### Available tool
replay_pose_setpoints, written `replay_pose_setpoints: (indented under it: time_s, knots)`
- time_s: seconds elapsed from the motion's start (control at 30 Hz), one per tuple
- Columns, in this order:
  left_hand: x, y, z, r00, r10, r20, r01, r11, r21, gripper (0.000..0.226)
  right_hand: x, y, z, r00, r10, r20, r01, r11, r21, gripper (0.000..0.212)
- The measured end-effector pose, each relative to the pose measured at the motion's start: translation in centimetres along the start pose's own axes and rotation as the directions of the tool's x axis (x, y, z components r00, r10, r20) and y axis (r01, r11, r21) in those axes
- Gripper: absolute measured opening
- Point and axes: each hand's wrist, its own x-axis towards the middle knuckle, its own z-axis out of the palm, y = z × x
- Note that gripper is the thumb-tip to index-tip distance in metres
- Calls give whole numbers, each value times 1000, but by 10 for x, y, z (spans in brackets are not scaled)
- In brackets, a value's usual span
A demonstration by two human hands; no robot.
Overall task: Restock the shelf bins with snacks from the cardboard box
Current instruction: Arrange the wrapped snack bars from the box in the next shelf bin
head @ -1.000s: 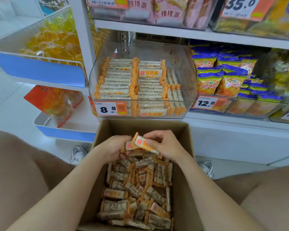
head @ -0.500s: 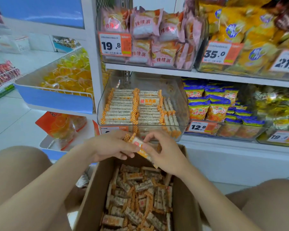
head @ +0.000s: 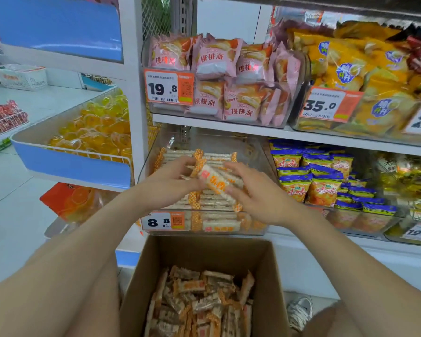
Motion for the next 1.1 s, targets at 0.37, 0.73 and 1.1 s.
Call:
replay_pose_setpoints:
  time_s: [0.37,0.73,1.1]
  knots:
    - [72,-29,14,959,-236,157,39,661,749,93,84,63,30,987,112,119,-46,889,-456,47]
    - [97,-39,8,917,-344,202,47,596,801,99,112,72,76,976,207,74,-150,875,-461,81]
    - [105,-43,27,930,-286,231,-26,575,817,83,107,73,70,946,299,121,-301,954,-9,96]
